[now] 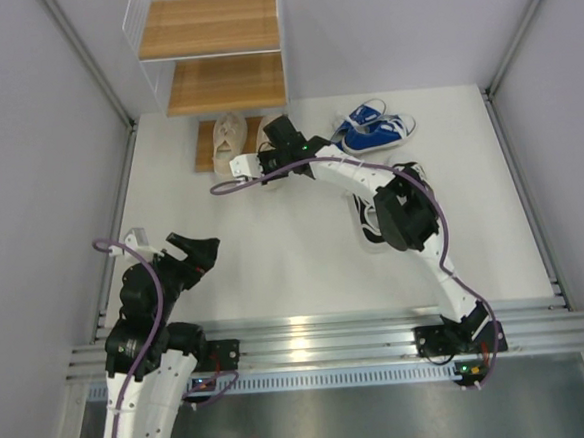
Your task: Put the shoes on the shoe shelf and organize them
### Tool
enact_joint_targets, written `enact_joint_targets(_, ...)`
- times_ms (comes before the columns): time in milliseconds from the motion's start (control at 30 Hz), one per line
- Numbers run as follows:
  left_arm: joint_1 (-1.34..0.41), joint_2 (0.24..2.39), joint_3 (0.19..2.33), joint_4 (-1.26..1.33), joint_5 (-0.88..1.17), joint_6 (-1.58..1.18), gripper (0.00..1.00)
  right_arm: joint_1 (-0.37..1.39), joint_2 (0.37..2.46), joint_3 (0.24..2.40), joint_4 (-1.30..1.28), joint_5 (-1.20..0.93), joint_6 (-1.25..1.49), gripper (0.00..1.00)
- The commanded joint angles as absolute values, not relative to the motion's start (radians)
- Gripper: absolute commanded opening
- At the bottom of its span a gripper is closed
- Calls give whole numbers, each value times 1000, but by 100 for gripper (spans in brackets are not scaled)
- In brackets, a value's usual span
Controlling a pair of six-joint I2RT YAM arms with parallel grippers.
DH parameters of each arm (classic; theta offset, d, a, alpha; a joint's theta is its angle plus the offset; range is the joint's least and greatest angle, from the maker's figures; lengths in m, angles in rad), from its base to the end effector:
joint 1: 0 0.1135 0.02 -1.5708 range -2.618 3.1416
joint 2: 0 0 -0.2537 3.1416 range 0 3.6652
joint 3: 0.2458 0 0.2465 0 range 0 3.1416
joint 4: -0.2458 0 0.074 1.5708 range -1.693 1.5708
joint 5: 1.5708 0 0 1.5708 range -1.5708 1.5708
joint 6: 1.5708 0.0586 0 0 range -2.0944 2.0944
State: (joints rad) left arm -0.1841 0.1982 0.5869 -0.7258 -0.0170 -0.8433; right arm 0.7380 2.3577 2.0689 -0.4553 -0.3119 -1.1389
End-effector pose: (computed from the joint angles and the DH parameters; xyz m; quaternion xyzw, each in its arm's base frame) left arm 0.0935 -0.0164 0.2657 -0.2687 0.7702 -0.2782 0.5072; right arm 0.3884 0.3776 0.1941 -0.7666 0.4844 0.0604 0.4172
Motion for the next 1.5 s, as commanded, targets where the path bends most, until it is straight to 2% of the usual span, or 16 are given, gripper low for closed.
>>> enact_joint_targets(0,-179,190,594,-707,-26,-842,96,739,2368,2137,-336,-302,-1224,13)
enact_joint_targets(667,-179,193,600,-704,-31,-841,96,738,2333,2063,-275,-428,-1362,10)
enact_joint_targets(767,-179,193,598,-704,-31,-841,96,741,2351,2077,-258,-396,-1342,12)
enact_joint_targets(1300,-179,210,598,-686,-23,-847,96,732,2378,2065,-178,-282,-1184,31)
enact_joint_targets(1400,-179,219,600,-684,-18,-847,96,735,2355,2016,-161,-285,-1178,42)
enact_joint_targets(1433,-179,219,600,-683,-17,-847,96,735,2335,1990,-158,-288,-1177,51)
enact_joint_targets(1467,-179,221,600,-678,-15,-848,96,735,2324,1976,-155,-291,-1175,55)
